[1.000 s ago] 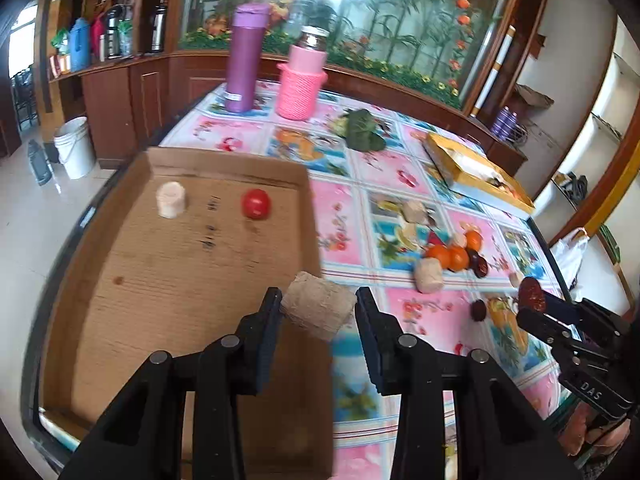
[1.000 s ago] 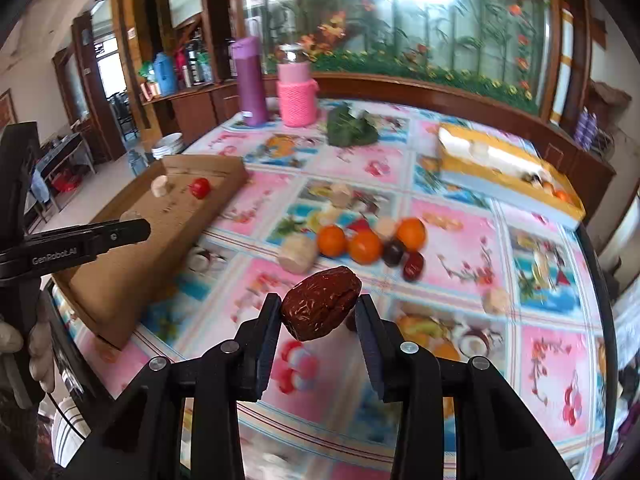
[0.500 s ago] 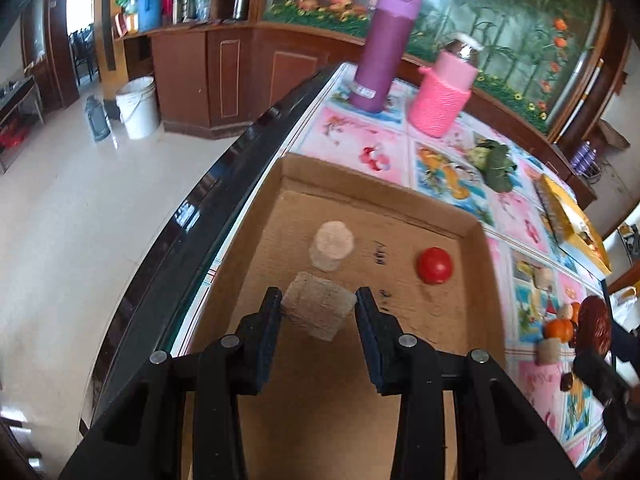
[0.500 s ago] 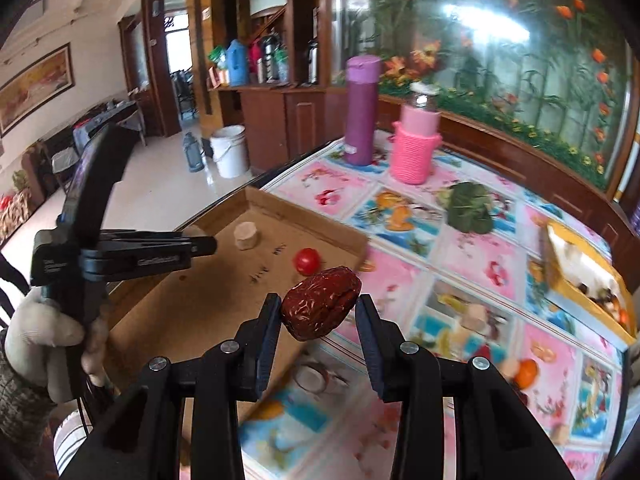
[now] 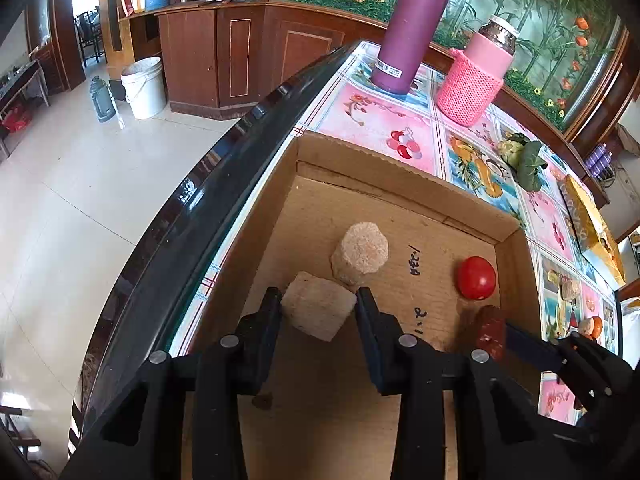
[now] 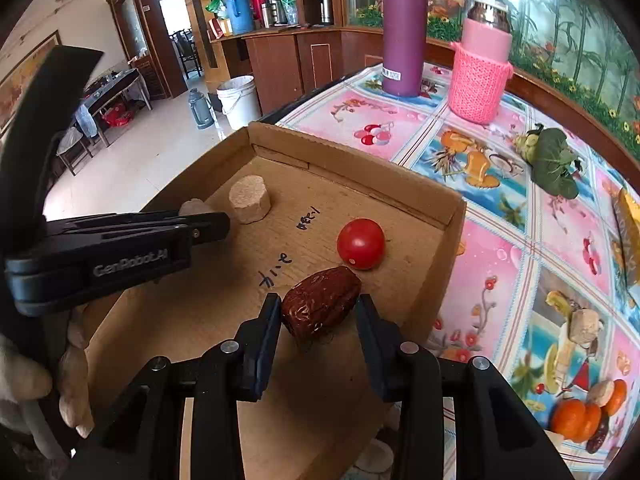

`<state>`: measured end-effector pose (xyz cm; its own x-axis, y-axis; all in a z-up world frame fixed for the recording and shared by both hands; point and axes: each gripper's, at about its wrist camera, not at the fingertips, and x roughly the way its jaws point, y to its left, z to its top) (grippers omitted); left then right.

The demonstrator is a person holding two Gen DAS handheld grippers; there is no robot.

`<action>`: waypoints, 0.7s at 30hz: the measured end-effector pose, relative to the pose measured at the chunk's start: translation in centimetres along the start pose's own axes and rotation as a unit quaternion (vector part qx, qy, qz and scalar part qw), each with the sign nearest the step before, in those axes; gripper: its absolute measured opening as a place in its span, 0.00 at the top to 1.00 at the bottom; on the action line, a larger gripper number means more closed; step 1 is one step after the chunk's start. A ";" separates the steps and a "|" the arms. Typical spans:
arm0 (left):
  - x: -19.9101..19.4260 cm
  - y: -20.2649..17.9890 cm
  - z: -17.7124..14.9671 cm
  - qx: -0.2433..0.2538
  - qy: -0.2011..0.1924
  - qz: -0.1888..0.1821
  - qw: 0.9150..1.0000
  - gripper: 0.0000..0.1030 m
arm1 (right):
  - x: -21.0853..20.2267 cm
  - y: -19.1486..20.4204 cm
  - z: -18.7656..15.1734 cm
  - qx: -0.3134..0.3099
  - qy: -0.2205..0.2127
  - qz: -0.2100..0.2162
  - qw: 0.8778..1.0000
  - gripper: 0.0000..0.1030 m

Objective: Organize fruits

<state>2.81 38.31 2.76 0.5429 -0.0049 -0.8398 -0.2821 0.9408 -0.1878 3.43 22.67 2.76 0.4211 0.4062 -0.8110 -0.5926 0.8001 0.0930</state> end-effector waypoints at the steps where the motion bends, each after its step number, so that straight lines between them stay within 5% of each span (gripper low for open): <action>1: 0.0 0.1 0.0 -0.003 -0.002 -0.002 1.000 0.65 | 0.1 0.0 0.0 0.001 0.000 -0.001 1.000 0.59; 4: -0.1 0.3 0.1 -0.010 -0.005 -0.008 1.000 0.60 | 0.6 0.1 0.2 0.000 -0.003 -0.009 1.000 0.59; 8: -0.5 0.7 0.0 -0.020 -0.006 -0.013 1.000 0.56 | 0.4 -0.3 0.4 0.019 -0.012 -0.002 1.000 0.37; 15: -3.8 0.5 -0.9 -0.025 -0.043 -0.023 0.999 0.56 | -2.8 -0.9 -0.7 0.043 -0.027 0.001 0.999 0.35; 21: -9.1 -0.9 -3.1 -0.017 -0.103 -0.049 0.993 0.53 | -9.3 -3.1 -5.8 0.161 -0.043 0.114 0.979 0.33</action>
<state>-4.32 36.41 9.02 0.7191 -0.0233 -0.6946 -0.2435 0.9276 -0.2833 -2.67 13.88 6.67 0.3669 0.6151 -0.6979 -0.4367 0.7763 0.4546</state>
